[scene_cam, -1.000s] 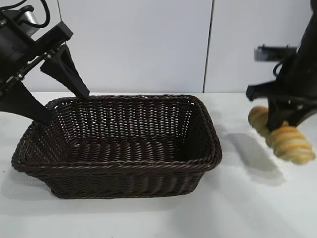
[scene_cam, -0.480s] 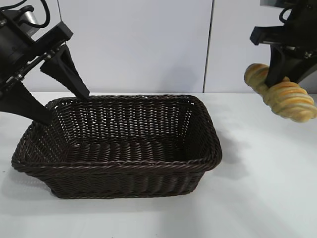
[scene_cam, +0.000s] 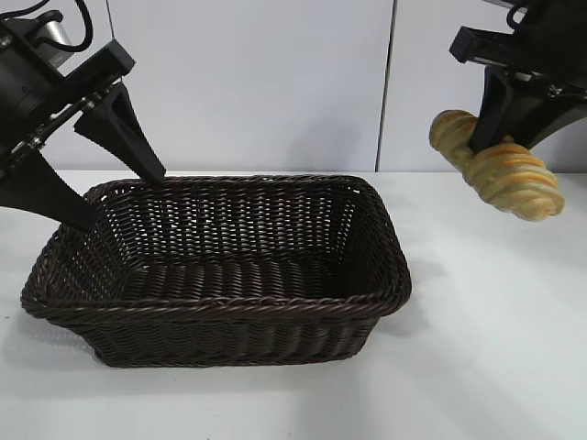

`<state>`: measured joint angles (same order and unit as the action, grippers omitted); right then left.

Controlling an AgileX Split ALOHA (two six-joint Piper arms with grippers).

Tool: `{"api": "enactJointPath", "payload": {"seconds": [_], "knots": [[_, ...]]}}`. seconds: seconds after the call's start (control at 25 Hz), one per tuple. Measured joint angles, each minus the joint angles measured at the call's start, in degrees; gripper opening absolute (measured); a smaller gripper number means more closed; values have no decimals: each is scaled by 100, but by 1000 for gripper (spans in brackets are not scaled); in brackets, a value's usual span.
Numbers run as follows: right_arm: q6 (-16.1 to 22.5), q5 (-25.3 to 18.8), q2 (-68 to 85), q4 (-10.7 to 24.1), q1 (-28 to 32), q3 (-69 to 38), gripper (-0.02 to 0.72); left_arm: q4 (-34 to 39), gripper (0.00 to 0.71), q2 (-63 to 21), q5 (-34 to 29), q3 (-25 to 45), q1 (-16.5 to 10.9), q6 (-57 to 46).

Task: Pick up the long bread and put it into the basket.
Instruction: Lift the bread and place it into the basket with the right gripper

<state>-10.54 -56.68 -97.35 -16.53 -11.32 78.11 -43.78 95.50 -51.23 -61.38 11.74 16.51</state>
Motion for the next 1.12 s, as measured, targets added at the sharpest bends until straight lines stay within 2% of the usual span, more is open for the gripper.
{"api": "enactJointPath", "payload": {"seconds": [0.28,0.64,0.84,1.0,1.12], "knots": [[0,352,0,-23,-815,0,219,0,524,0,0,0,0,0],[-197,1286,-32,-64,-1788,0,219,0,524,0,-2,0,0,0],[-322,1463,-272,-123,-1837,0,219,0,524,0,-2,0,0,0],[-562,1488,-499,-266,-1844,0,219,0,524,0,-2,0,0,0],[-688,1662,-634,-397,-1844,0,219,0,524,0,-2,0,0,0]]}}
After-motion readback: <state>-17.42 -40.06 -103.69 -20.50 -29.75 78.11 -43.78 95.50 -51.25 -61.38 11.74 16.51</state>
